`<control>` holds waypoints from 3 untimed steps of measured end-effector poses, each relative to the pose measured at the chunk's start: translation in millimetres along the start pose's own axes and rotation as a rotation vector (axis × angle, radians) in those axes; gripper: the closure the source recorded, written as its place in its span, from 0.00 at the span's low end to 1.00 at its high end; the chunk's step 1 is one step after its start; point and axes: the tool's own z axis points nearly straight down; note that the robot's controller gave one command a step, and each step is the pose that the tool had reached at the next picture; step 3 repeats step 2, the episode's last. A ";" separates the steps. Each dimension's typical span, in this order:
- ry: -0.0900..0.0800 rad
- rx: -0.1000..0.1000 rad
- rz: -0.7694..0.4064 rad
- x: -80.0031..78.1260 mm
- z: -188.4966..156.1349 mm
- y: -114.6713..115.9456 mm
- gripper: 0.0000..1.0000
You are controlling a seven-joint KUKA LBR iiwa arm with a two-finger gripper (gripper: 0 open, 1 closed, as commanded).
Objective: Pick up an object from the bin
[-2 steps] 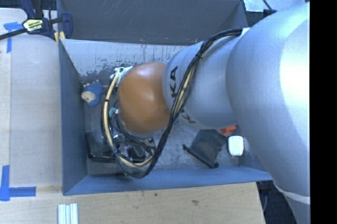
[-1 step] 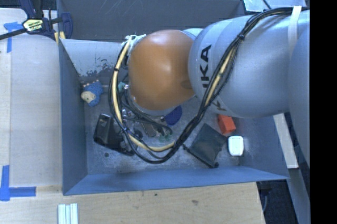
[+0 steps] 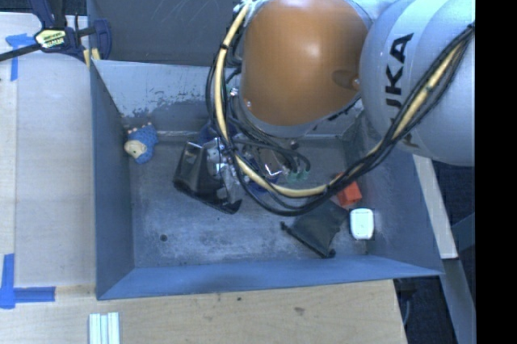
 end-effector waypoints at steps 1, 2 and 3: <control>0.008 -0.001 0.133 -6.0 9.3 -17.3 1.00; 0.012 -0.002 -0.051 -7.1 15.6 3.1 1.00; 0.012 -0.002 -0.051 -7.1 15.6 3.1 1.00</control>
Offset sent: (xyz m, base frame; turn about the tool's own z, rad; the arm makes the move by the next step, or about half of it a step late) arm 0.0118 -0.0128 -0.0060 0.1316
